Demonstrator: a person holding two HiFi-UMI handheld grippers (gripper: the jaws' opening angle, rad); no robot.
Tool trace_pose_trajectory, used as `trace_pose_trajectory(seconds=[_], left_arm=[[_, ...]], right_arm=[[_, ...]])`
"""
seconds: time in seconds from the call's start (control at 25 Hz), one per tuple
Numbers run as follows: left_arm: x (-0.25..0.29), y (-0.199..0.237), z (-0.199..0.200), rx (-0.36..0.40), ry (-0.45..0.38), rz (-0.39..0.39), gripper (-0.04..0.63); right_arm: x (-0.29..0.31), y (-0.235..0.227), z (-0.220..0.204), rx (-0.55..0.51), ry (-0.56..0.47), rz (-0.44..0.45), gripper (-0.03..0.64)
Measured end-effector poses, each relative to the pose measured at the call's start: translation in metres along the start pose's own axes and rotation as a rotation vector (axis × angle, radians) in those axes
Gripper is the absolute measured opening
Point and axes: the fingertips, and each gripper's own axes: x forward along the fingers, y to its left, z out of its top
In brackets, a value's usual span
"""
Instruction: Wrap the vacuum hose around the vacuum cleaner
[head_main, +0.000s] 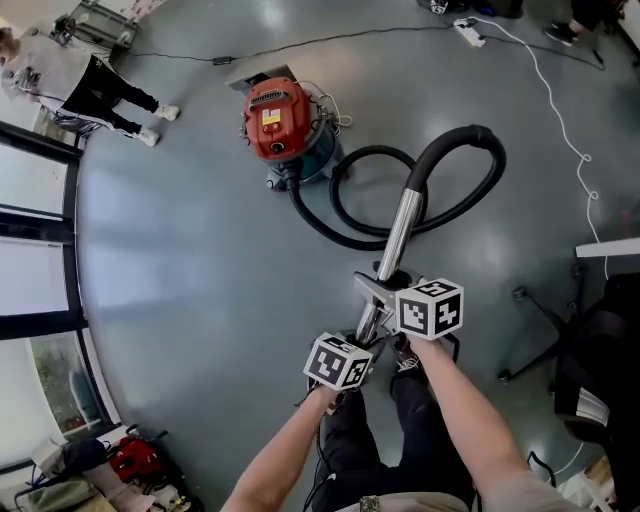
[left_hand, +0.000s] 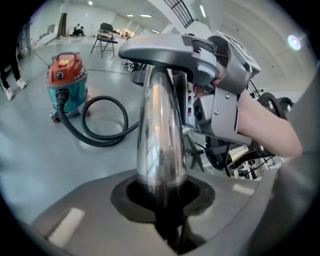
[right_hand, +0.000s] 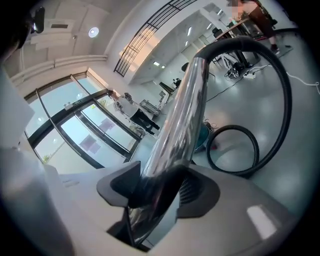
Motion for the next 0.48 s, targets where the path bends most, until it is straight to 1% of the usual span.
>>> trace_pose_trajectory(seconds=[0.12,0.2,0.24,0.28,0.32,0.4,0.48], left_arm=[[0.025,-0.001,-0.007,0.006,-0.024,0.005,0.074],[0.036,0.007,-0.011,0.029,-0.032,0.059,0.075],[0.04,0.015,-0.011,0.039,-0.042,0.094,0.089],[0.044,0.022,-0.01,0.055,-0.052,0.123,0.124],[0.048,0.028,-0.01,0.078,-0.057,0.14,0.13],[0.056,0.035,-0.011,0.12,-0.048,0.143,0.132],[0.064,0.035,-0.015,0.131,-0.035,0.123,0.132]], right_arm=[[-0.005,-0.015,-0.014,-0.01,0.029,-0.004,0.227],[-0.01,-0.023,-0.022,-0.02,0.042,-0.002,0.221],[-0.012,-0.026,-0.024,-0.025,0.045,-0.001,0.216],[-0.014,-0.029,-0.026,-0.029,0.047,0.0,0.213],[-0.015,-0.033,-0.027,-0.031,0.048,0.0,0.212],[-0.016,-0.041,-0.03,-0.028,0.054,-0.001,0.207],[-0.016,-0.048,-0.034,-0.022,0.06,-0.006,0.206]])
